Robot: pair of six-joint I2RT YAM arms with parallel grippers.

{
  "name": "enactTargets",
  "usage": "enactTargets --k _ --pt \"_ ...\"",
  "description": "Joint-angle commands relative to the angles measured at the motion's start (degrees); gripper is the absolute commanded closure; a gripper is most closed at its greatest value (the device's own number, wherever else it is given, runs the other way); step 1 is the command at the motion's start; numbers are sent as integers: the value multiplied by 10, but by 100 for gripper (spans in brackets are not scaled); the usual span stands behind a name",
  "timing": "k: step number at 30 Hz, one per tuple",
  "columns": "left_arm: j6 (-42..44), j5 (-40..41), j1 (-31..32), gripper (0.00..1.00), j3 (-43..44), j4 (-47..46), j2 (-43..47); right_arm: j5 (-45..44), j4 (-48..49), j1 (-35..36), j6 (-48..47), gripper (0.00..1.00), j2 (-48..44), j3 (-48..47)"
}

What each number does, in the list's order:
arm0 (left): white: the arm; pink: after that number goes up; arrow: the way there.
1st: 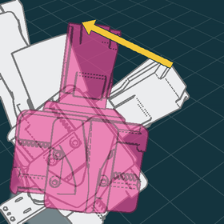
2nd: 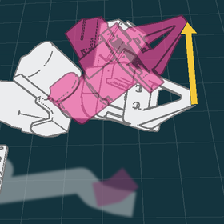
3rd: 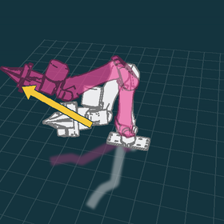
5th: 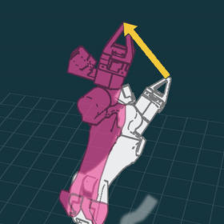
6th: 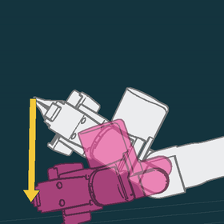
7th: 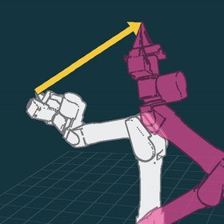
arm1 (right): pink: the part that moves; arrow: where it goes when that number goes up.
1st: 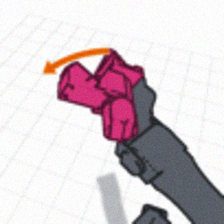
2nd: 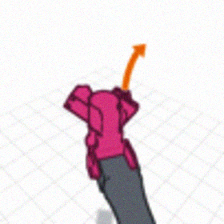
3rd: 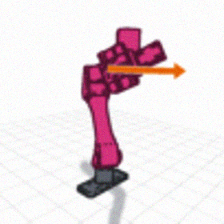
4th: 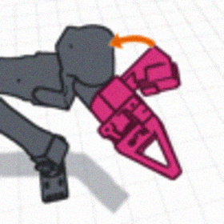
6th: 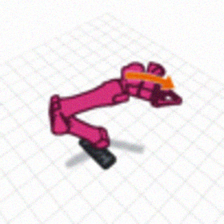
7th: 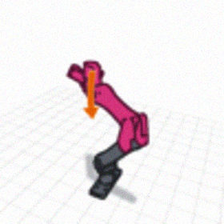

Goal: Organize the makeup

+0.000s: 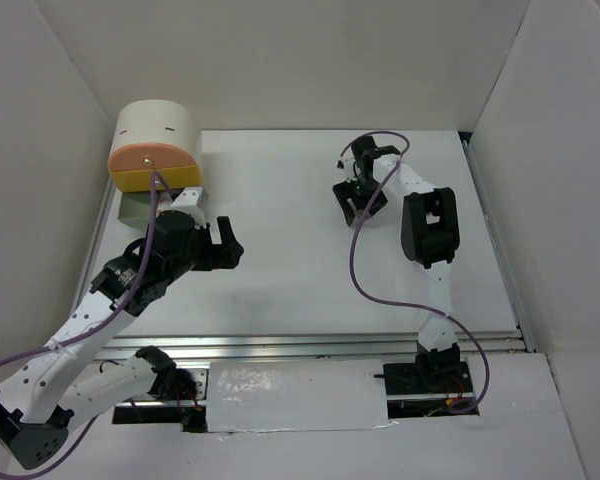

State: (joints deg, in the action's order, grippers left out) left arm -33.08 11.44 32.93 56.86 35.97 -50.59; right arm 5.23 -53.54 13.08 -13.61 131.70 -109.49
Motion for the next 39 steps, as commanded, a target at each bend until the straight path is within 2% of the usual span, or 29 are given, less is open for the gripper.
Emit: enactTargets --k 1,3,4,10,19,27,32,35,39 --pt "12 -2 3 1 4 -16 11 3 -33 -2 -8 18 10 -49" --pt "13 -1 2 1 5 -17 12 -1 -33 -1 -4 28 15 -56" --pt "13 0 3 1 6 -17 12 -7 -27 -1 1 38 15 -56" --pt "0 22 3 1 8 -15 13 -11 5 10 5 56 -9 -25" --pt "-67 80 -1 1 1 -35 14 63 71 27 26 58 -121 68" --pt "-184 75 -7 0 38 -96 -37 109 107 143 30 59 -243 174" --pt "-221 39 -22 1 48 -125 -63 165 117 213 29 58 -334 213" --pt "-222 -14 -40 3 48 -144 -79 220 120 241 17 58 -376 221" --pt "-223 -85 -57 5 35 -171 -94 238 118 276 7 57 -402 218"
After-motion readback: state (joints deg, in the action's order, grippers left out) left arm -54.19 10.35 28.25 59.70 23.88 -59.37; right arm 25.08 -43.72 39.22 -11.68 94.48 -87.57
